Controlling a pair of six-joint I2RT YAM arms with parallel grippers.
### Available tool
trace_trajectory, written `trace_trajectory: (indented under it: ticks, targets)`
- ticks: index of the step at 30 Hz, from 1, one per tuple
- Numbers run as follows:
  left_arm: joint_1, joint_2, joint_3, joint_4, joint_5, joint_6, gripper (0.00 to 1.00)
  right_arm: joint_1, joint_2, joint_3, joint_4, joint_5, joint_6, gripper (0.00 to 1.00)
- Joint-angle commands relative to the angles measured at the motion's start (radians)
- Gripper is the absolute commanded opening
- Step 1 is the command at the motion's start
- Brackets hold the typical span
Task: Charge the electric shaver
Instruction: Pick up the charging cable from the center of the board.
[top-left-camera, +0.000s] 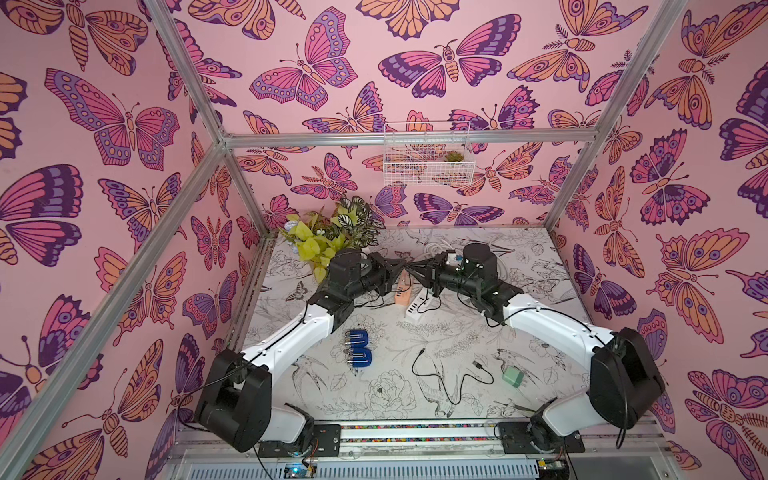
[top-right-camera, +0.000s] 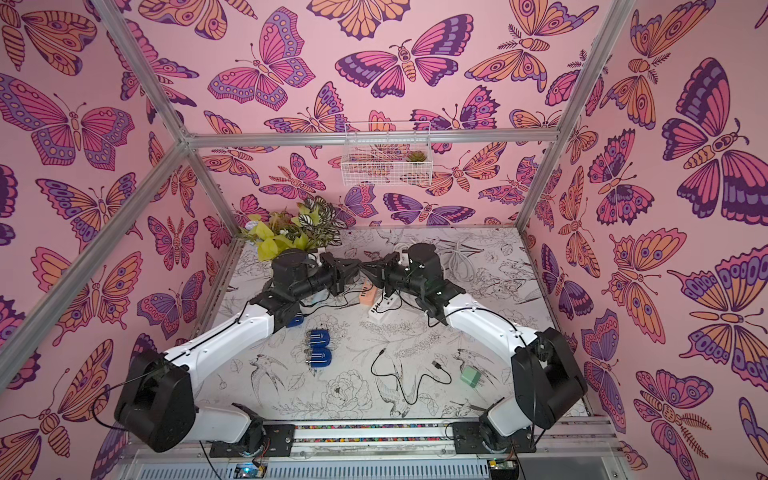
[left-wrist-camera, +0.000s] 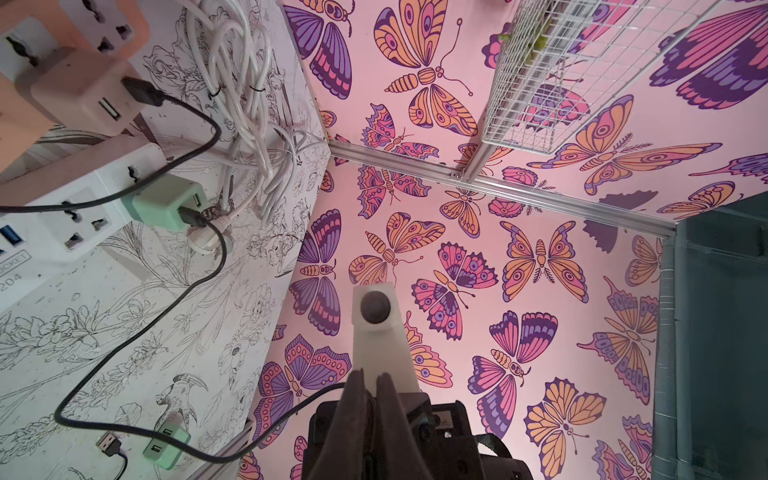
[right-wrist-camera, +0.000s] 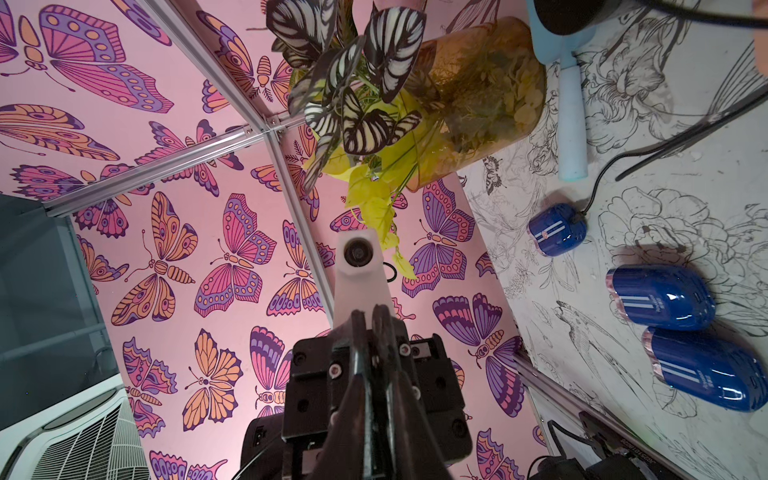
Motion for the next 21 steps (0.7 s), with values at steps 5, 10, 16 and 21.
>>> trace_trajectory:
  ticks: [5,10,16,21]
  targets:
    - [0.0,0.022,0.029,-0.006,0.026,0.017,0.0,-0.004,0.018,0.021,0.05,-0.012,0.0,0.14]
    - [0.0,0.021,0.029,-0.007,0.028,0.015,0.0,-0.005,0.028,0.019,0.062,-0.013,-0.001,0.13]
    - [0.0,0.02,0.028,-0.006,0.034,0.014,0.0,-0.009,0.042,0.017,0.089,-0.019,-0.003,0.09]
    - [0.0,0.003,0.026,-0.077,0.017,0.032,0.0,-0.013,0.045,0.021,0.075,-0.039,-0.043,0.0]
